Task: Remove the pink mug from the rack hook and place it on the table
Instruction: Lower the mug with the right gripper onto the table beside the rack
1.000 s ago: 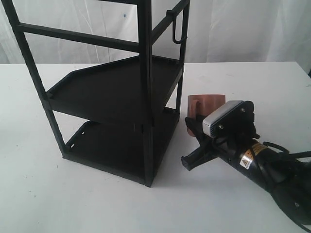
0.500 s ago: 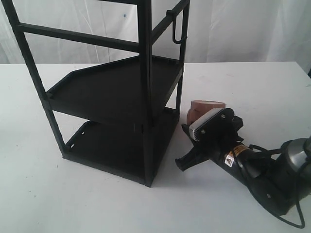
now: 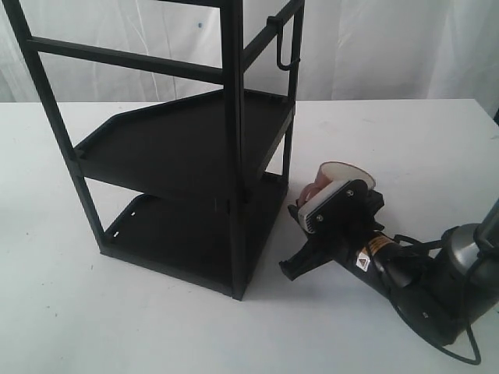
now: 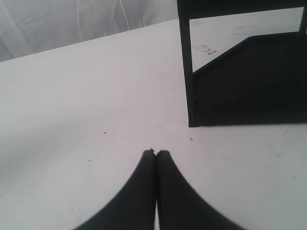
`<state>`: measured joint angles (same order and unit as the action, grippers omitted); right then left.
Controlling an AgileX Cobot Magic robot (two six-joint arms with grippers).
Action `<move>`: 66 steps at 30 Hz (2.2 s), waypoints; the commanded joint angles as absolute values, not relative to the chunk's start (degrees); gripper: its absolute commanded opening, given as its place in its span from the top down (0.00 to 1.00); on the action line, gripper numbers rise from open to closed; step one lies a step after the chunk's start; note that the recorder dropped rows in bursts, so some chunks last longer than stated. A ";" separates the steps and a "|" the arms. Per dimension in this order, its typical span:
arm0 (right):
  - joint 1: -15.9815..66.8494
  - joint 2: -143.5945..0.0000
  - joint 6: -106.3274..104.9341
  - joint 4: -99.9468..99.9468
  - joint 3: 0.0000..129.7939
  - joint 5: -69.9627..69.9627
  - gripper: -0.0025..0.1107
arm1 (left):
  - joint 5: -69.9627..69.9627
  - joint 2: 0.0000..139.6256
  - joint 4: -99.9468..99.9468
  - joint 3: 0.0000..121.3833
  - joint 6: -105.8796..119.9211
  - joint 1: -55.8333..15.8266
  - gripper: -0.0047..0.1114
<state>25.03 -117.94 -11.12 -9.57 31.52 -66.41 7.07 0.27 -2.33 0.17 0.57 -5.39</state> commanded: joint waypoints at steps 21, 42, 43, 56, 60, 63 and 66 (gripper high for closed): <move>24.97 -118.38 -11.71 -13.58 31.35 -58.68 0.88 | 7.16 0.00 -2.19 0.00 0.00 -5.27 0.96; 24.97 -118.38 -13.07 -13.72 31.25 -59.16 0.67 | 7.16 0.00 -2.19 0.00 0.00 -5.27 0.96; 24.97 -118.38 -13.07 -13.72 31.25 -59.17 0.66 | 7.16 0.00 -2.19 0.00 0.00 -5.27 0.96; 24.97 -118.38 -13.07 -13.72 31.25 -59.17 0.57 | 7.16 0.00 -2.19 0.00 0.00 -5.27 0.96; 24.97 -118.38 -13.07 -13.72 31.25 -58.94 0.55 | 7.16 0.00 -2.19 0.00 0.00 -5.27 0.96; 24.97 -118.38 -13.07 -13.72 31.25 -58.81 0.52 | 7.16 0.00 -2.19 0.00 0.00 -5.27 0.96; 24.97 -118.38 -12.86 -13.61 31.25 -58.81 0.47 | 7.16 0.00 -2.19 0.00 0.00 -5.27 0.96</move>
<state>25.03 -118.29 -12.99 -13.81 31.61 -59.58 7.07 0.27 -2.33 0.17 0.57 -5.39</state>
